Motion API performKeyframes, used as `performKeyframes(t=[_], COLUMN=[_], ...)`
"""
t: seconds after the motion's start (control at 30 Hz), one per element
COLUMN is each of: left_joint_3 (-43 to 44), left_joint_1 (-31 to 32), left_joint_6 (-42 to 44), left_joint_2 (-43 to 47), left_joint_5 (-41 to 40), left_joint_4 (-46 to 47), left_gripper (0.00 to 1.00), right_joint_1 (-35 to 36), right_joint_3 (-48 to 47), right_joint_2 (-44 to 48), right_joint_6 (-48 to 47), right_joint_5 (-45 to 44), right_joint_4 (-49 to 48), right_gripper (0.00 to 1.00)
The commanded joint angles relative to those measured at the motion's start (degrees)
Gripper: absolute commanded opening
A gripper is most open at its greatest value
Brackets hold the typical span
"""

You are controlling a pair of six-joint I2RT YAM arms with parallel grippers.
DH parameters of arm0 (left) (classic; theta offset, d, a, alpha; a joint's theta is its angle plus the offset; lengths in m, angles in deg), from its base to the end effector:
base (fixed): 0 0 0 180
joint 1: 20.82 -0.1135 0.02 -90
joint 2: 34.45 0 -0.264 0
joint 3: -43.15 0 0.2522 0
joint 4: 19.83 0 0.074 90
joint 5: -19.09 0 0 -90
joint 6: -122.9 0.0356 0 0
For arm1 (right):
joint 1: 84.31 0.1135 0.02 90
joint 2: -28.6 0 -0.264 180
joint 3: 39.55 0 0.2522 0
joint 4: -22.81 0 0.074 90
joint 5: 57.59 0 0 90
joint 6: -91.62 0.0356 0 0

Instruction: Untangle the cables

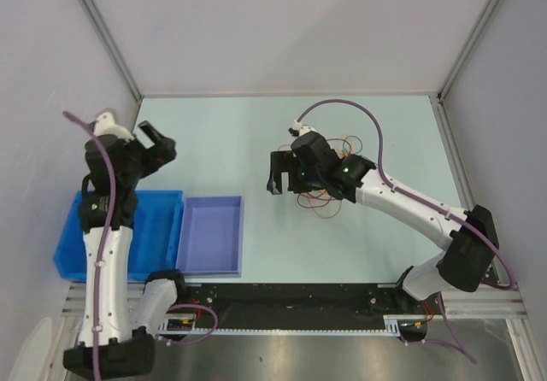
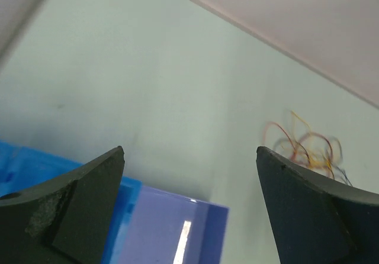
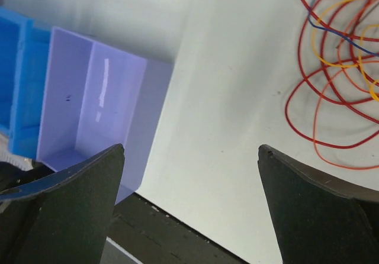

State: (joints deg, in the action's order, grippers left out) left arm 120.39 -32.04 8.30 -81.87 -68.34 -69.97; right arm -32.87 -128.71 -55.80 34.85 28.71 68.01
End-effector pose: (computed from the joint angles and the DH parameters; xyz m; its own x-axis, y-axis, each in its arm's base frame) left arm 0.1601 0.0301 0.3953 -0.2460 -0.4728 -0.8462 -0.2810 0.8703 -0.4045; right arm 0.2068 0.2558 0.3261 -0.7491 -0.0624 -0.6596 -0.4055 0.8304 0.3821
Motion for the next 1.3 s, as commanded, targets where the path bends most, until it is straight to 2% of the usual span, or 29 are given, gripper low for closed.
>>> performKeyframes(t=[0.0, 0.23, 0.3, 0.5, 0.67, 0.93, 1.27], left_joint_3=[-0.8, -1.9, -2.0, -1.6, -1.3, -4.9, -10.2], left_joint_1=[13.1, 30.5, 34.8, 42.2, 45.9, 50.5, 52.7], left_joint_6=[-0.9, 0.2, 0.3, -1.3, -1.8, -3.3, -4.2], left_joint_2=[-3.2, -12.2, -14.1, -21.9, -27.2, -30.7, -29.8], left_joint_5=[1.7, -1.2, -1.5, -2.4, -2.4, -2.4, -4.1], left_joint_4=[4.7, 10.3, 11.7, 15.6, 17.2, 21.8, 24.4], left_gripper=[0.97, 0.93, 0.93, 0.93, 0.91, 0.89, 0.86], right_joint_1=[-3.5, -7.4, -8.3, -11.6, -10.8, -6.7, -10.1], right_joint_3=[0.1, 2.2, 4.0, 10.1, 12.0, 12.7, 12.7], right_joint_2=[-2.3, -2.3, -1.4, 2.6, 1.5, -2.7, -7.0], right_joint_6=[1.2, 1.4, 0.4, 0.3, 0.1, 0.3, -1.1], right_joint_5=[2.5, -2.4, -1.2, -0.9, -2.1, -2.8, 0.4], right_joint_4=[2.4, 3.9, 3.2, -0.6, 0.0, -1.8, -6.7], right_gripper=[1.00, 1.00, 1.00, 0.95, 0.92, 0.88, 0.80])
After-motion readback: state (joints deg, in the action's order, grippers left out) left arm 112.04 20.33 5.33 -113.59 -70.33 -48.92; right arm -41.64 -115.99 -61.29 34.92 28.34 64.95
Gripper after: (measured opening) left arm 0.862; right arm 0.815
